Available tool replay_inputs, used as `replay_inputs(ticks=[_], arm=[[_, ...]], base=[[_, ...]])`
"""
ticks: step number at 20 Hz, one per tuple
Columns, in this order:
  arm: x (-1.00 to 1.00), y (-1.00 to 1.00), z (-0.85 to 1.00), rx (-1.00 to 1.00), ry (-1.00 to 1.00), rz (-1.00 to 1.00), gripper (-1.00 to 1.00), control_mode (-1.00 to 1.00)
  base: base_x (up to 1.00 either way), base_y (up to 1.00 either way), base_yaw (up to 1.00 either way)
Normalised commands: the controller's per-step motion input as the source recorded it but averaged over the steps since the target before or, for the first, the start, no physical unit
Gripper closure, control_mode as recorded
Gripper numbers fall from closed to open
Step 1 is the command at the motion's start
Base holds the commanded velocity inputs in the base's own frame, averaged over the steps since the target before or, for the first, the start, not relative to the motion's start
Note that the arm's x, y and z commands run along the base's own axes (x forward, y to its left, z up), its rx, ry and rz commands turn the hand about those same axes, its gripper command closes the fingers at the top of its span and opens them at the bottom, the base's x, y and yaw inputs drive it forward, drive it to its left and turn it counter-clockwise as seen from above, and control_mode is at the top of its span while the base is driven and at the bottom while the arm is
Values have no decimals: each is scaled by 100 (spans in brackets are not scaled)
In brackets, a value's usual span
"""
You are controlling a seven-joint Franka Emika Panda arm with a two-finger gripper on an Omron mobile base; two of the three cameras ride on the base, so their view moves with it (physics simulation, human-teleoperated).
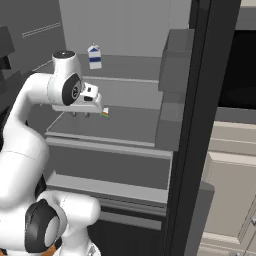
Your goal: Take out the milk from the fridge and place it on the tray on the counter. Then take the sugar cube near the tray and place it in the tray.
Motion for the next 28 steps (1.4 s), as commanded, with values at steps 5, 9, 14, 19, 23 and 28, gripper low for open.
replay_inputs(ticks=[5, 9, 14, 19, 23, 28], arm=[[-29, 3, 0, 0, -5, 0, -100, -100], [-46, 1, 50, 0, -29, 0, -100, -100], [-5, 0, 84, 0, -37, 1, -100, -100], [0, 1, 74, 0, -36, 6, -100, -100], [16, 8, 55, 0, -31, 0, -100, -100], [56, 1, 29, 0, -3, 0, -100, -100]], base=[[0, 0, 0], [0, 0, 0], [0, 0, 0], [0, 0, 0], [0, 0, 0], [0, 0, 0]])
